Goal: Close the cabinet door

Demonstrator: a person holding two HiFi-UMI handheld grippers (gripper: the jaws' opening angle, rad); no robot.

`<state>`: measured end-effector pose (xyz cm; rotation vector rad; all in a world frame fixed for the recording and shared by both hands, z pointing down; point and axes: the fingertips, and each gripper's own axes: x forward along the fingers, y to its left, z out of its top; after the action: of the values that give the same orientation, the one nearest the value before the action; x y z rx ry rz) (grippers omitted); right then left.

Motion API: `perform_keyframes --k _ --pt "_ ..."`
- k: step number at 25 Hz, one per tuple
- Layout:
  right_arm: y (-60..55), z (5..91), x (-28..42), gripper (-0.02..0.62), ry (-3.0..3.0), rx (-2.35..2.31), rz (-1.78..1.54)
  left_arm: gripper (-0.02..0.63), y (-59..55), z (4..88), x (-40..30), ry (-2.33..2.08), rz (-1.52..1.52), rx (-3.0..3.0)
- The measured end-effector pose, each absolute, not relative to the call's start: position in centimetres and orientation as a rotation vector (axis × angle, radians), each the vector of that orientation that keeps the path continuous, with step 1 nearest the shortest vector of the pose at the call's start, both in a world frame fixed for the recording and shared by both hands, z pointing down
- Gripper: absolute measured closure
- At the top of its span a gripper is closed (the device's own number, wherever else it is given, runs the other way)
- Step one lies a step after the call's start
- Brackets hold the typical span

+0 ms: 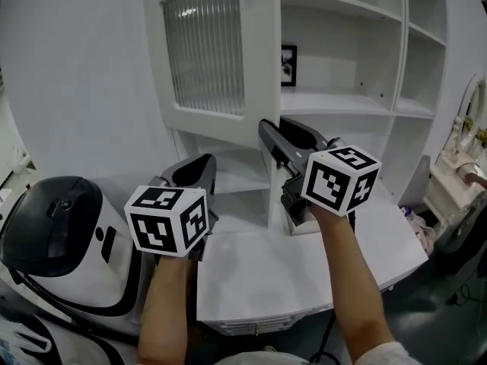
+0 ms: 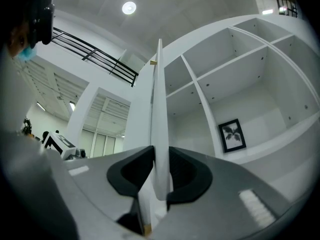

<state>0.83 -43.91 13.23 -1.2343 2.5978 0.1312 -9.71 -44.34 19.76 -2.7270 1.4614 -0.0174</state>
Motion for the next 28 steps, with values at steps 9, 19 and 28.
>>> perform_keyframes --k 9,19,28 --pt "-46.3 13.4 2.1 0.483 2.577 -1.242 0.134 0.609 -46.7 20.6 -8.4 1.451 -0.031 -2.728" --pt "-49.2 13.4 3.9 0.462 2.540 -1.326 0.182 0.608 -49.4 20.3 -7.1 1.456 -0.013 -2.717" --pt "-51.8 13.3 4.9 0.457 2.521 -1.410 0.233 0.609 -51.3 20.3 -6.6 1.484 -0.025 -2.698"
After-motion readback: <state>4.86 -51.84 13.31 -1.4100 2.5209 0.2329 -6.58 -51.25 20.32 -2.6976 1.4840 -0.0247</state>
